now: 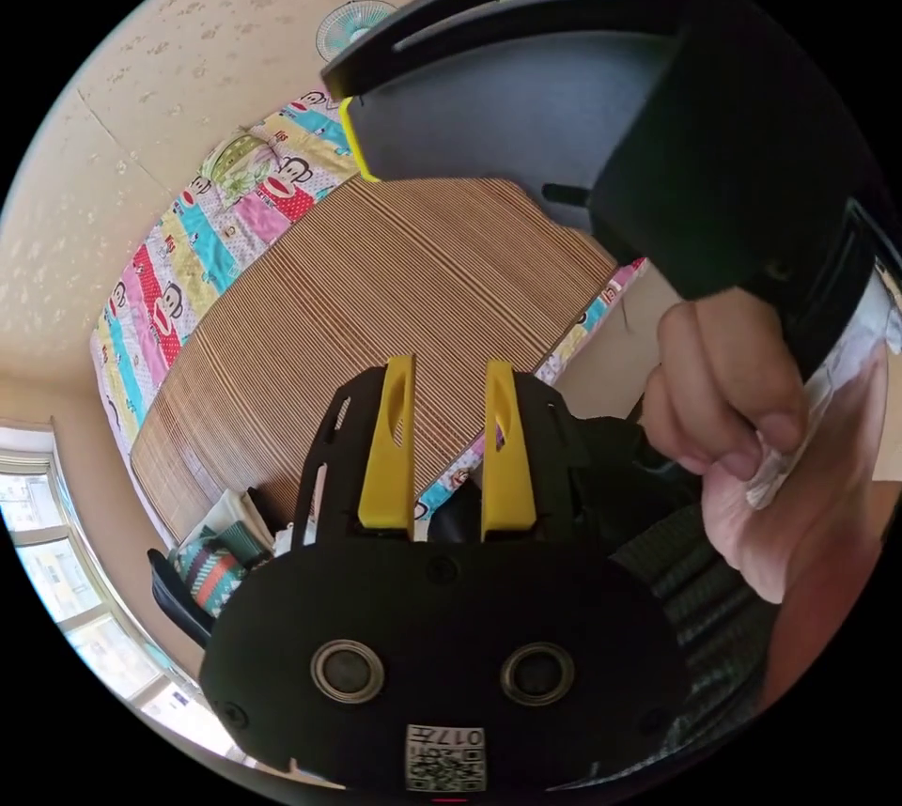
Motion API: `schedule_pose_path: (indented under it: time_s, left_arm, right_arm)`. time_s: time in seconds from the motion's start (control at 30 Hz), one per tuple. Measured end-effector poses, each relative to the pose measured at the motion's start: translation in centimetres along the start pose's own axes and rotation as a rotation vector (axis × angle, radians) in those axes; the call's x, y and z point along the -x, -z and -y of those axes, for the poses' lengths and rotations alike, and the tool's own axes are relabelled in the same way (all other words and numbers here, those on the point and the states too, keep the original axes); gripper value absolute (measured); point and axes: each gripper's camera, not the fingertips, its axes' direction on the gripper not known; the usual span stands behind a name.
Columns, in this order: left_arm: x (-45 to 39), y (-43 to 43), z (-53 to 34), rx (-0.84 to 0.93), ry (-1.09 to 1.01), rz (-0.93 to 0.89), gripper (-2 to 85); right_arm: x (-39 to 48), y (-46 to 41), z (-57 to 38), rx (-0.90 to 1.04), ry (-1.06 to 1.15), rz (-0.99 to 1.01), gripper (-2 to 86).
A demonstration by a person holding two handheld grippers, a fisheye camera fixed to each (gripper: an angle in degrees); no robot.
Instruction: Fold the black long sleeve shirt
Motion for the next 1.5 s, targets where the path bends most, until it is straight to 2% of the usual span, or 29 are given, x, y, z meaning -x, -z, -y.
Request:
schedule_pose_path:
  time_s: [0.17, 0.33, 0.43, 0.6, 0.7, 0.8, 1.0, 1.07, 1.23, 1.5]
  left_arm:
    - [-4.4, -7.3, 2.8, 0.005, -0.046, -0.100, 11.0]
    - [-9.7, -14.8, 5.9, -0.026, -0.049, 0.157, 13.5]
    - [-10.5, -19.4, 7.9, 0.014, -0.022, 0.168, 13.6]
    - [-11.1, -25.6, 10.4, 0.065, 0.054, 0.265, 13.5]
    - [-10.6, -28.9, 11.4, 0.102, 0.119, 0.259, 13.4]
    - [-10.0, -32.0, 12.2, 0.136, 0.165, 0.289, 13.4]
    - [-8.9, -37.5, 13.1, 0.186, 0.208, 0.330, 13.3]
    - [-8.7, -39.2, 13.4, 0.203, 0.211, 0.341, 13.3]
    - [-8.9, -44.0, 13.6, 0.242, 0.186, 0.367, 13.0]
    - [-8.6, -49.2, 13.9, 0.265, 0.155, 0.358, 12.6]
  right_arm:
    - [-7.2, -1.2, 0.8, 0.108, -0.046, 0.000, 4.9]
    - [-18.7, -2.7, -0.9, 0.247, -0.035, 0.011, 5.5]
    - [-28.9, -4.5, -3.9, 0.317, -0.052, 0.021, 3.6]
    - [-48.5, -12.0, -10.2, 0.666, -0.259, -0.103, 1.3]
    - [-55.9, -15.8, -12.5, 0.823, -0.319, -0.162, 0.9]
    - [-61.0, -17.6, -13.4, 0.803, -0.339, -0.096, 1.0]
    - [-68.8, -20.8, -13.9, 0.724, -0.463, -0.190, 3.7]
    - [-70.2, -21.9, -14.9, 0.731, -0.486, -0.256, 6.4]
    - [-71.0, -23.5, -18.7, 0.701, -0.534, -0.253, 7.5]
    - [-65.3, -23.1, -23.7, 0.688, -0.306, -0.429, 3.9]
